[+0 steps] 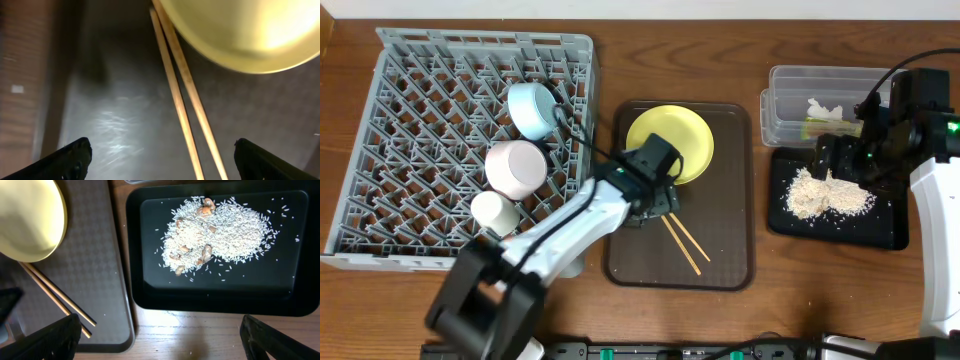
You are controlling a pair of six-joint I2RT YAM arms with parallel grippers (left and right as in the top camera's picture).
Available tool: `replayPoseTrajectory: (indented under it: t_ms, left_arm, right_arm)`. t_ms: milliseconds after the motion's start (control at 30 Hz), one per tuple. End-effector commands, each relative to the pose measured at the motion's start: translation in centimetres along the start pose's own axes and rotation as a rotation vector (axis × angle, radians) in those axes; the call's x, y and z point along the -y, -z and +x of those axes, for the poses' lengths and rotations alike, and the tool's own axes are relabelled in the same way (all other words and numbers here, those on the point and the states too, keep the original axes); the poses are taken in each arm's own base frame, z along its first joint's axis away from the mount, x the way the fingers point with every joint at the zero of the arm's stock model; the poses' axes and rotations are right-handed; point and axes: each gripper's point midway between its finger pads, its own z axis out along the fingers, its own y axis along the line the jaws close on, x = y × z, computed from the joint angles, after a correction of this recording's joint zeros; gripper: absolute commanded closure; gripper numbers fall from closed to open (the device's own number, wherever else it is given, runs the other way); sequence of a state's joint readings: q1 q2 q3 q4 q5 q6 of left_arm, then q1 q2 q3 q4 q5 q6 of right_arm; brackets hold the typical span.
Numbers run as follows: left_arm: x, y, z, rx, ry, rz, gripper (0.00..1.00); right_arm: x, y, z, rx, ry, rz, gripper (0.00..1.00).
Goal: Sort waste into correct bins and load items into the dishwasher
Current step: 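Reach the left gripper to the chopsticks and grasp one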
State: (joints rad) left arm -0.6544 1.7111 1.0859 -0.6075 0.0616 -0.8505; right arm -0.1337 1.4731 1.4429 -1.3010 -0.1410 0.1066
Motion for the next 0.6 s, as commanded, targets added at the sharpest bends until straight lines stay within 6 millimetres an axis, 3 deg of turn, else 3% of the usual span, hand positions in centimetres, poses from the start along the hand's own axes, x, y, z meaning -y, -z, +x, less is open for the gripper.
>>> replayPoseTrajectory:
  t_ms: [0,200,567]
  left_arm:
    - [-0.1,-1.6,1.3,-0.061,0.019,-0.018,0.09]
    - [-0.7,-3.0,2.0,-0.091,0.027,-0.059,0.09]
    - [-1.8,-3.5,3.3,-0.079,-0.013,-0.122,0.12]
  right_arm:
    - [0.1,0.6,-0.2,0.021,-0.011,0.001,0.01]
    - [0.1,0.6,-0.2,0.021,-0.011,0.001,0.01]
    - [0.1,0.6,-0.2,0.021,-0.011,0.001,0.01]
